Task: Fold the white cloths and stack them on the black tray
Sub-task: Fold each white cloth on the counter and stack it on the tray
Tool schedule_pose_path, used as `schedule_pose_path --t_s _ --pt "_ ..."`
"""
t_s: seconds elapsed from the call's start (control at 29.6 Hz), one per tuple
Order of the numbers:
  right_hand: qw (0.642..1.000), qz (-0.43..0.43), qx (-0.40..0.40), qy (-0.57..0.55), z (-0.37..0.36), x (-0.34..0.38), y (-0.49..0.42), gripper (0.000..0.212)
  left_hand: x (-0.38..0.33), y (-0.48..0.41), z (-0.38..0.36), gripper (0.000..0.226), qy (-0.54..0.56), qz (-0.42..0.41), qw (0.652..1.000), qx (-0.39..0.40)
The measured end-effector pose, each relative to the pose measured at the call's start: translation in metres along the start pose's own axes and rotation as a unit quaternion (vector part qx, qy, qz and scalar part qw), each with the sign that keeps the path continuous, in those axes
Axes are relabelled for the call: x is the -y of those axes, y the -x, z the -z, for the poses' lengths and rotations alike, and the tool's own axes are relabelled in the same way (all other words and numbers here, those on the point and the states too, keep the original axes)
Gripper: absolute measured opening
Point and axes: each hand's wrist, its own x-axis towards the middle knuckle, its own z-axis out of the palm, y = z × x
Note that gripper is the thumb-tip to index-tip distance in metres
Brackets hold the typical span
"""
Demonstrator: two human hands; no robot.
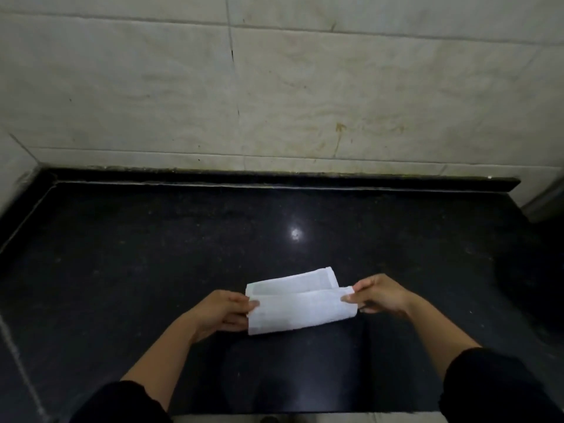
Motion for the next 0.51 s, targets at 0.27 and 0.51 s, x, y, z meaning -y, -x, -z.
schedule_pose_path --t_s 0.27,0.51 --pt "0.996 0.022 -0.073 -0.038 -0.015 -0.003 -0.041 0.006 0.009 -0.032 -0.014 0.023 0.07 0.016 0.99 -0.119" --pt "0.987 0.005 -0.162 0.006 -0.028 0.006 -0.08 0.015 0.005 -0.051 -0.017 0.013 0.047 -0.006 0.97 -0.239"
